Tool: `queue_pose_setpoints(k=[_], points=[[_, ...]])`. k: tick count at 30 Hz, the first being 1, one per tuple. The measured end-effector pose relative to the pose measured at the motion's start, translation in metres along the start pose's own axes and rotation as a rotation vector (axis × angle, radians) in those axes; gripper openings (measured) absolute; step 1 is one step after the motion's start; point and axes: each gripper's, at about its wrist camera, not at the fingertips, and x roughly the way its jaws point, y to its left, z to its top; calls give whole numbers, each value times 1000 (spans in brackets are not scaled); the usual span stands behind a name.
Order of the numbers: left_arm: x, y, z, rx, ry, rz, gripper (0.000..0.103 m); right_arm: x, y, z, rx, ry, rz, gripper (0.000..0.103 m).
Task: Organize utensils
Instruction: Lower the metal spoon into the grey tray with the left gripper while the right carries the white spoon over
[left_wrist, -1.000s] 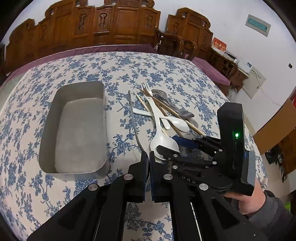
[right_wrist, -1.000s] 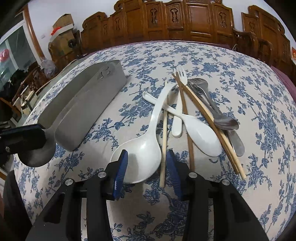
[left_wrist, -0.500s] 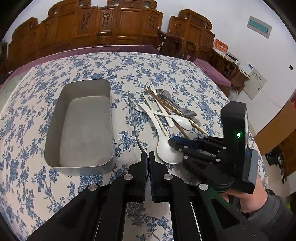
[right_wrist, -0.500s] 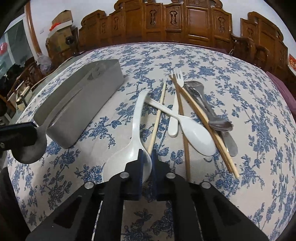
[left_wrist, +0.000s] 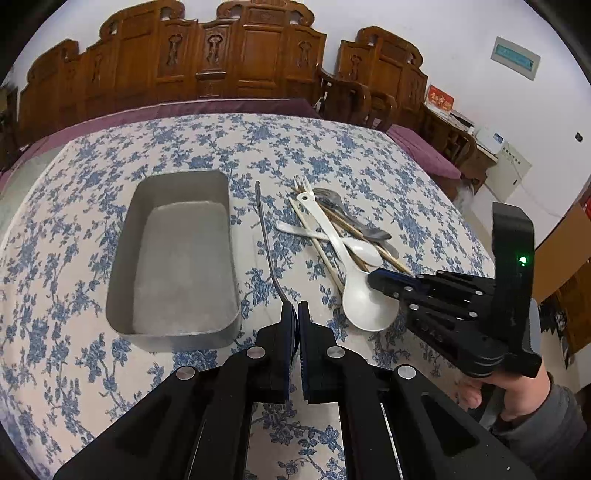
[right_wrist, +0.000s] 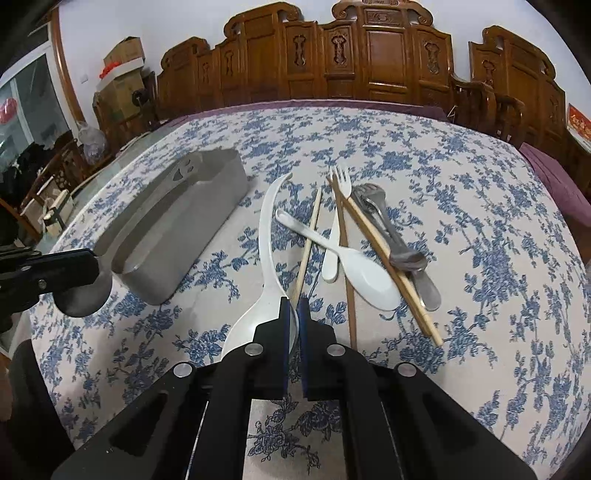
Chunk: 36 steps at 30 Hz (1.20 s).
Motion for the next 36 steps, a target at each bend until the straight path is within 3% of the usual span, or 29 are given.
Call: queue_pose_setpoints(k=[16,24,36], points=[[8,46,38,40,-39,-1,3,-18,24,40,-52,-48,-22,5],[24,77,38,18,-16,26,3,-4,51,60,-88,-45,0,5],[48,103,36,-40,23,-3,3,14,87,74,-118,-18,9,6]])
